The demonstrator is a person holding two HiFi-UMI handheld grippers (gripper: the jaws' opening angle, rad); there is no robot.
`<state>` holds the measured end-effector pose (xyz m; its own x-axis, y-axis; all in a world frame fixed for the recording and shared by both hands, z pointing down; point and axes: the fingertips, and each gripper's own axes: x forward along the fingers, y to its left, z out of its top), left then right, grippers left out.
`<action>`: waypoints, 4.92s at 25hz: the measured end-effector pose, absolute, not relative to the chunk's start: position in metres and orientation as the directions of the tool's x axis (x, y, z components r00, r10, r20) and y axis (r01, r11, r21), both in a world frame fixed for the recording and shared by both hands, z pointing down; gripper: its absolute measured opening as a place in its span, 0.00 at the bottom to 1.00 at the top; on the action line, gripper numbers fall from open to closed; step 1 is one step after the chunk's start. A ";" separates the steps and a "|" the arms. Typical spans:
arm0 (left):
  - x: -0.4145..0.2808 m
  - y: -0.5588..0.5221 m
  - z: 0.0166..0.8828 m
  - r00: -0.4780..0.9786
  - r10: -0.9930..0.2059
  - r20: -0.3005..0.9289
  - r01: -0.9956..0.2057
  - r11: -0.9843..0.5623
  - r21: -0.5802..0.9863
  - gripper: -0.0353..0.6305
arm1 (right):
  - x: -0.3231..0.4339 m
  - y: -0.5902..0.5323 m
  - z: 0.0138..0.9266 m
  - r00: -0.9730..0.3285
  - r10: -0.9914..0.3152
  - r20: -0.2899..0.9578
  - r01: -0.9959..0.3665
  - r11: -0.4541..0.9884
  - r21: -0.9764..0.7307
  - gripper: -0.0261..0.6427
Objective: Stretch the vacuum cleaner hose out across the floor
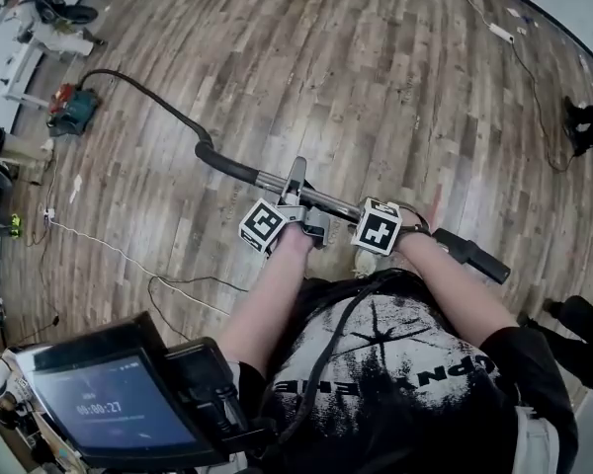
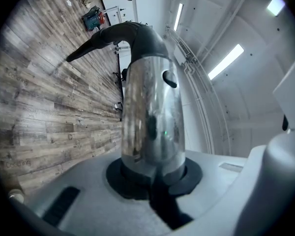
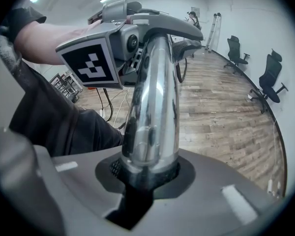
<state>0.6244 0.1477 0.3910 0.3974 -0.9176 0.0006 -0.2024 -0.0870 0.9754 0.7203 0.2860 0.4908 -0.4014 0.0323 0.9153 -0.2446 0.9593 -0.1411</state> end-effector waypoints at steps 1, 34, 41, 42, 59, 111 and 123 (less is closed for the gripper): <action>0.631 0.149 0.393 0.395 -0.919 0.005 -0.202 -0.082 0.976 0.11 | 0.727 0.286 0.491 -0.404 0.029 0.914 -0.242 0.960 -0.138 0.16; 0.697 0.086 0.475 0.555 -0.831 0.038 -0.053 0.010 0.999 0.15 | 0.780 0.233 0.558 -0.293 -0.046 0.955 -0.391 0.917 -0.076 0.17; 0.721 0.117 0.525 0.651 -0.729 0.210 -0.281 0.026 0.959 0.31 | 0.821 0.236 0.587 -0.297 -0.002 0.955 -0.385 0.915 -0.118 0.18; 0.724 0.120 0.528 0.650 -0.725 0.228 -0.298 0.033 0.954 0.34 | 0.825 0.234 0.591 -0.300 0.002 0.954 -0.380 0.917 -0.122 0.18; 0.844 0.139 0.650 0.848 -0.359 0.388 -0.520 -0.432 0.737 0.05 | 0.970 0.180 0.794 -0.262 -0.070 0.963 -0.434 0.899 -0.052 0.18; 0.875 0.197 0.878 0.807 -0.264 0.528 -0.528 -0.723 0.446 0.05 | 1.068 0.300 1.211 -0.291 0.265 0.919 -0.568 0.725 -0.389 0.23; 0.875 0.162 0.876 0.859 -0.172 0.482 -0.415 -0.785 0.459 0.05 | 1.057 0.255 1.183 -0.226 0.136 0.965 -0.672 0.695 -0.255 0.05</action>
